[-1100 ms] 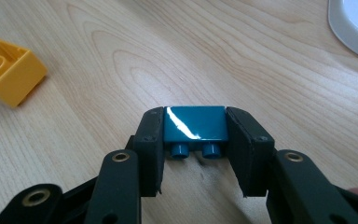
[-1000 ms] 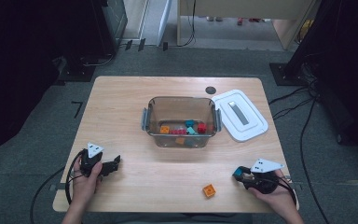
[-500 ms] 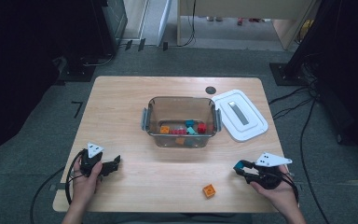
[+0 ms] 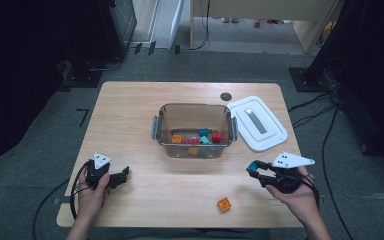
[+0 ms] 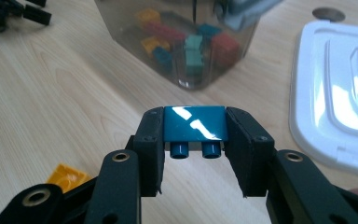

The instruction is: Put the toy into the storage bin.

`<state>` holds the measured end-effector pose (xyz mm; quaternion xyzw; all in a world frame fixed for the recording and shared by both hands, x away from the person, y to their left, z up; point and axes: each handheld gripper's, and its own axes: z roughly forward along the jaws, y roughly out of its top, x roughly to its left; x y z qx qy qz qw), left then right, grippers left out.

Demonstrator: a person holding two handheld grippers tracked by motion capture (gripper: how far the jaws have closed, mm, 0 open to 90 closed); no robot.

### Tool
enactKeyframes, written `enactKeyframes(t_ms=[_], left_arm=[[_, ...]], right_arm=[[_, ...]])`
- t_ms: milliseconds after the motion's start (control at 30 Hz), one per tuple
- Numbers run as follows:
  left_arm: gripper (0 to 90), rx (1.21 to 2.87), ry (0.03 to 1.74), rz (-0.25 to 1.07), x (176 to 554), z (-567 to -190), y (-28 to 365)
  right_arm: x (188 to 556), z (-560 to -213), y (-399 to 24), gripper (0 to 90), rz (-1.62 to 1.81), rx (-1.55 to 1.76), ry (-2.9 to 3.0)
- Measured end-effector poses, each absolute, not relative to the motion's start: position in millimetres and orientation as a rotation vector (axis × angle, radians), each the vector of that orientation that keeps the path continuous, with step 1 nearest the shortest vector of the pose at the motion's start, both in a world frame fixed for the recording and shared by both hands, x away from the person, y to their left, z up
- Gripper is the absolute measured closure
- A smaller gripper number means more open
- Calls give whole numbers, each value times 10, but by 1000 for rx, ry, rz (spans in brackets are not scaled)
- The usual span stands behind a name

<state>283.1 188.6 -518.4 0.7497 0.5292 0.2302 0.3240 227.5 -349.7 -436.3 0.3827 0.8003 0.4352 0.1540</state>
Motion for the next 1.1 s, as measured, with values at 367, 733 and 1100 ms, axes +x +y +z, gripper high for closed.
enactKeyframes(t_ms=[367, 733, 1100], left_arm=[[128, 1965, 1388, 604, 2831, -5185, 1886], [128, 1965, 1388, 604, 2831, -5185, 1886], [128, 1967, 1388, 603, 2831, -5184, 1887]], right_arm=[[2446, -3958, -3312, 599, 1266, 1046, 2289], [2637, -3659, -3090, 599, 1281, 1020, 2291], [2859, -3476, -2899, 599, 1308, 1026, 2276]])
